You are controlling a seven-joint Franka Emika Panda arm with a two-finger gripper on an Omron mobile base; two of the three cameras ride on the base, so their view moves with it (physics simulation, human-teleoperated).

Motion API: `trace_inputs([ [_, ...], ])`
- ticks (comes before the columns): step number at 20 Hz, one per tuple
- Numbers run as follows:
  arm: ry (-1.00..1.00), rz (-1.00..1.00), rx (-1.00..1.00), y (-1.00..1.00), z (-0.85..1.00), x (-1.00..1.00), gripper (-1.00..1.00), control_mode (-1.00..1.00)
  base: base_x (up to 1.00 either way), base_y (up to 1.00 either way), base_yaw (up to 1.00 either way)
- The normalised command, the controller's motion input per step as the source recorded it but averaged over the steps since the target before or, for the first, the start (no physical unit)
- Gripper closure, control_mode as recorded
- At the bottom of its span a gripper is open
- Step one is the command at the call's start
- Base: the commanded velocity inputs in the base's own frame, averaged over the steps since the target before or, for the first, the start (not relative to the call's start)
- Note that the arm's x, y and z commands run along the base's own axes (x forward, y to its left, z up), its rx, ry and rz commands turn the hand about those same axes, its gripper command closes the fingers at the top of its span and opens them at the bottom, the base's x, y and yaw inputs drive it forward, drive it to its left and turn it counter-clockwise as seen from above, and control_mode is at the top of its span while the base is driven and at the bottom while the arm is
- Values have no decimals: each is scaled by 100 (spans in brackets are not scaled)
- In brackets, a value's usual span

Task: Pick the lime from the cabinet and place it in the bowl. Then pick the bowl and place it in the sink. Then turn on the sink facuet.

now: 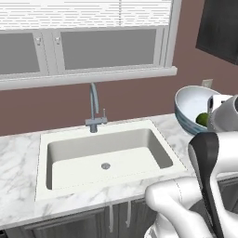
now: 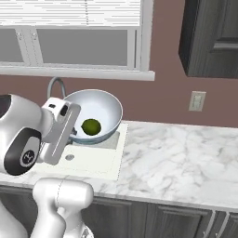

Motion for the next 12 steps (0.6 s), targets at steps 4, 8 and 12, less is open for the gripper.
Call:
trace_inputs([
  [4, 0, 0, 0, 0, 0, 0, 100, 100, 27, 2, 0],
  [8, 0, 0, 0, 0, 0, 0, 100, 100, 27, 0, 1],
  [12, 2, 24, 0, 21, -5, 53, 100, -100, 0, 0, 0],
])
